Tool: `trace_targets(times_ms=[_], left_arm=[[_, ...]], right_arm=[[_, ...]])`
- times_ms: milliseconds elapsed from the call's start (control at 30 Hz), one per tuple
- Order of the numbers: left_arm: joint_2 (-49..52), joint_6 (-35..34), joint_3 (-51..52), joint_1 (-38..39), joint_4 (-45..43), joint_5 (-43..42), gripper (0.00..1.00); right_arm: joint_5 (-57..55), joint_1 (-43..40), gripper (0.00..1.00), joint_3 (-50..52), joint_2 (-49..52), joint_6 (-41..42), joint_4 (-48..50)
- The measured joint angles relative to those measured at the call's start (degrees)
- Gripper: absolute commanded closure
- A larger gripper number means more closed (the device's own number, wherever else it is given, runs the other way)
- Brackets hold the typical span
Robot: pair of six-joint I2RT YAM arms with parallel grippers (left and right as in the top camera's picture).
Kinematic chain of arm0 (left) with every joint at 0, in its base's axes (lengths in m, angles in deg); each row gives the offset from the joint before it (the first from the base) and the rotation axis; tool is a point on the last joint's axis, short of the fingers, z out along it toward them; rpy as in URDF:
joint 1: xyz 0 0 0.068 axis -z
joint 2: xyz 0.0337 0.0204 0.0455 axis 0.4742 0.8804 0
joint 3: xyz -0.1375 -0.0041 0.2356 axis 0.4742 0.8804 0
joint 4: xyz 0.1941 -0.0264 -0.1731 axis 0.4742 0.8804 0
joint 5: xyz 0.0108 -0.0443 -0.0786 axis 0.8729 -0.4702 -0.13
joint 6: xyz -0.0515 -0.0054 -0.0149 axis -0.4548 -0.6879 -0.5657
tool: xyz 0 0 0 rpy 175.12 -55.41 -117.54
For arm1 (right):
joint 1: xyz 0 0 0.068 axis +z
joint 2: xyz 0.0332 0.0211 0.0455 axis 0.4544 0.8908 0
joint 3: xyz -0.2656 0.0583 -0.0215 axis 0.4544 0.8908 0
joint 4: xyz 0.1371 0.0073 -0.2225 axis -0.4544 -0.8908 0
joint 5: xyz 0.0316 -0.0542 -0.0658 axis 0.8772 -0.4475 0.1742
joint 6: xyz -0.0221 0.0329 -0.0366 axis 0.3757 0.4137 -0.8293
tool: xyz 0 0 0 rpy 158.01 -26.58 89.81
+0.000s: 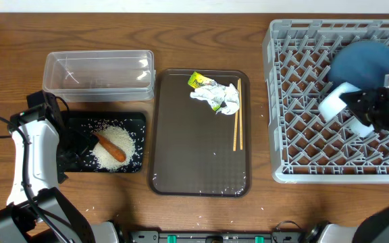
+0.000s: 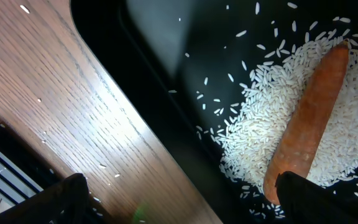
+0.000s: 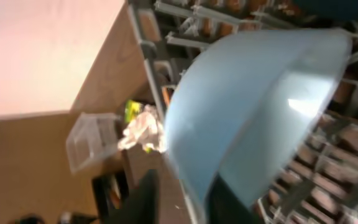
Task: Sort waste into correct bins and load items into the dishwasher rack
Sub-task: 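Lower the light blue bowl into the rack and open the right gripper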
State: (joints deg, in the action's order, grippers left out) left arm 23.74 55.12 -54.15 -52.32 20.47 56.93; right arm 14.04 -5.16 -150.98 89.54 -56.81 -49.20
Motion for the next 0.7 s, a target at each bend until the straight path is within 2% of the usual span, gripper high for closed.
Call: trace_targets(times_ms=[33, 67, 233, 400, 700], left_arm=[[0.0, 0.0, 0.0, 0.0, 0.0, 0.0, 0.01], [0.0, 0.0, 0.0, 0.0, 0.0, 0.0, 0.01], [0.0, 0.0, 0.0, 0.0, 0.0, 0.0, 0.01], [0.0, 0.0, 0.0, 0.0, 0.0, 0.0, 0.01], [0.0, 0.0, 0.0, 0.0, 0.0, 0.0, 0.01]], right_arm=[[-1.2, 0.0, 0.19, 0.0, -1.5, 0.2, -0.5], [-2.4, 0.0, 0.01, 0.0, -3.1, 0.3, -1.1], [-6.6, 0.0, 0.01, 0.0, -8.9, 0.6, -4.2], [-8.2, 0.0, 0.08, 0.0, -11.0, 0.9, -6.3], [-12.8, 1.5, 0.1, 0.0, -17.2, 1.0, -9.0]])
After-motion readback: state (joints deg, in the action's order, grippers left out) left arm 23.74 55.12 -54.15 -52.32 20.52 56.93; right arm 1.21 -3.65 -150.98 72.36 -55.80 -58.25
